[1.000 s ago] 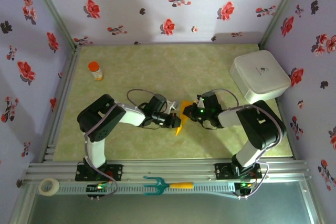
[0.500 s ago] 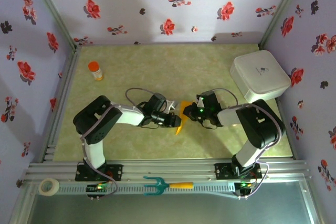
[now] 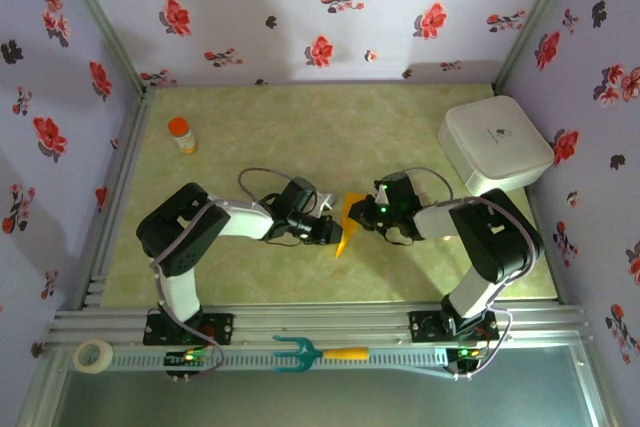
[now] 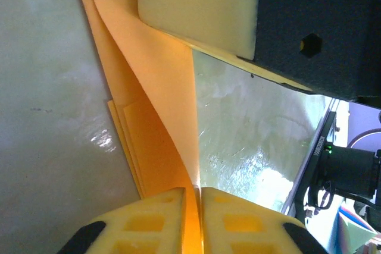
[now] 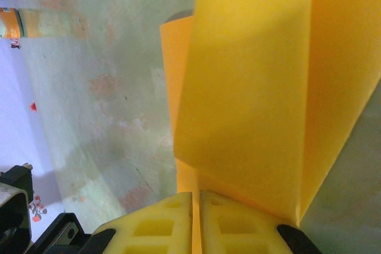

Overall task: Fold a paper plane with a square sheet of paper (pick it up from the middle)
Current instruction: Fold the wing for the fifth time at the center of the table.

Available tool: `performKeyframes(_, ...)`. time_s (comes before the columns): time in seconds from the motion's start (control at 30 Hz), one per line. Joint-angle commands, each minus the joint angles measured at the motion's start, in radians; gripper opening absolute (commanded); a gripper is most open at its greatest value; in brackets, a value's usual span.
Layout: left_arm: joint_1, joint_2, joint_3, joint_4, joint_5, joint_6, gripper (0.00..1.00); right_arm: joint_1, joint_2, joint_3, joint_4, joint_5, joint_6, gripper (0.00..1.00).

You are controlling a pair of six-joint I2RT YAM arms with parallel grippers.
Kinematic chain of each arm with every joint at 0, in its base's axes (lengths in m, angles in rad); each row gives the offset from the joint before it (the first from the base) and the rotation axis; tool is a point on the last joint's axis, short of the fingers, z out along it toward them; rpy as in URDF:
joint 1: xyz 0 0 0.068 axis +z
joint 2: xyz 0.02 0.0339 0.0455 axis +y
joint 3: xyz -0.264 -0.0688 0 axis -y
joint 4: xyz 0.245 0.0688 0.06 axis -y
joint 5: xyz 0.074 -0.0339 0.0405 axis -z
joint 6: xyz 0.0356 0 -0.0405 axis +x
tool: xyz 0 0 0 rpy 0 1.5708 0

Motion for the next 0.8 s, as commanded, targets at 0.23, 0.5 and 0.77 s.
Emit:
performKeyframes(0.23,0.003,0.054,0.013,-0.025,0.095,-0.008,0.04,-0.003,0.045,-0.004,-0.107,0.077,-0.037,0.13)
performKeyframes(0.5,-0.009,0.072,0.012,-0.070,0.103,0.002,0.07,-0.004,0.050,-0.001,-0.121,0.087,-0.038,0.13)
performKeyframes(0.77,-0.018,0.049,0.003,-0.128,0.084,0.024,0.13,-0.004,0.048,0.001,-0.135,0.094,-0.043,0.13)
